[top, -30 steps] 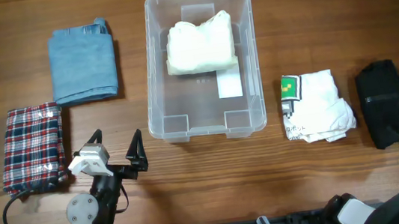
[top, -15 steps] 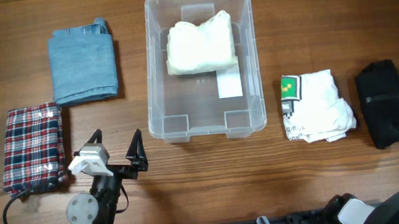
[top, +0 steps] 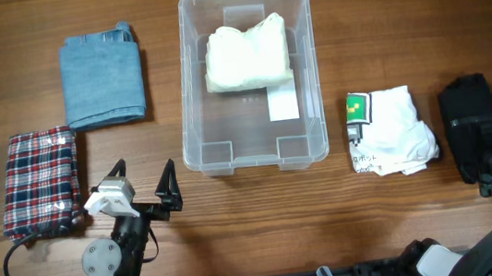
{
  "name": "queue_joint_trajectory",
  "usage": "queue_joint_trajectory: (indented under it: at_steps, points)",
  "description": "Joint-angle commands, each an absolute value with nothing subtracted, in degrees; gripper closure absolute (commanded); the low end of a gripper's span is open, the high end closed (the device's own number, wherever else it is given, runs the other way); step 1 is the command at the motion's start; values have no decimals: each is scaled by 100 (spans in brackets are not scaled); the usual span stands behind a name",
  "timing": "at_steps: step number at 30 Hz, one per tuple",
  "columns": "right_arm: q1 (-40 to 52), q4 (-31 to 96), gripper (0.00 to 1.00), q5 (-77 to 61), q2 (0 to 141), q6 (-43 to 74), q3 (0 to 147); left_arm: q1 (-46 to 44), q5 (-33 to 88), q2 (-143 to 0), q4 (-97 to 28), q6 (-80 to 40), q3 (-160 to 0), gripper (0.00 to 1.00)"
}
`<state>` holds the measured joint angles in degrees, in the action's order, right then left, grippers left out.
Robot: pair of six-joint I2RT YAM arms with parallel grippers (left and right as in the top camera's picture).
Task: Pack container
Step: 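Grasp the black garment with the right gripper and lift it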
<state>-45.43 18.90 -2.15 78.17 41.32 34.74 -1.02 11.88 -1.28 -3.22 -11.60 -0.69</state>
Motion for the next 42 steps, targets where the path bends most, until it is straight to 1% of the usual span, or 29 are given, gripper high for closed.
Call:
queue_joint_trajectory:
  at_steps: [1, 11, 13, 14, 15, 20, 23, 26, 28, 31, 37, 42]
  points:
    - [-4563, 1702, 0, -309, 7950, 3898, 3352, -51, 1197, -130, -327, -1068, -34, 0]
    - [-4563, 1079, 0, -847, 8829, 3903, 3330, -51, 1197, -130, -327, -1068, -32, 0]
    - [-4563, 1026, 3, -847, 8956, 3898, 3330, -51, 1197, -130, -327, -1070, -34, 0]
    - [-4563, 1004, 7, -847, 8984, 3896, 3330, -51, 1197, -130, -327, -1070, -32, 0]
    - [-4563, 985, 19, -847, 9013, 3896, 3330, -51, 1197, -130, -327, -1068, -34, 0]
    - [-4563, 880, 54, -952, 9011, 3898, 3332, -51, 1197, -130, -327, -1068, -34, 0]
    - [-4563, 746, 64, -1181, 9011, 3898, 3332, -51, 1197, -130, -327, -1070, -32, 0]
    - [-4563, 578, 71, -1608, 8980, 3896, 3341, -51, 1197, -130, -327, -1068, -34, 0]
    - [-4563, 410, 78, -2053, 8897, 3896, 3376, -51, 1197, -130, -327, -1070, -32, 0]
    - [-4563, 242, 82, -2825, 8643, 3887, 3485, -51, 1197, -130, -327, -1068, -32, 0]
    - [-4475, 174, 83, -4355, 7747, 3900, 3774, -51, 1197, -130, -327, -1068, -34, 0]
    - [-3990, 228, 83, -4753, 6799, 4160, 4038, -51, 1197, -130, -327, -1070, -32, 0]
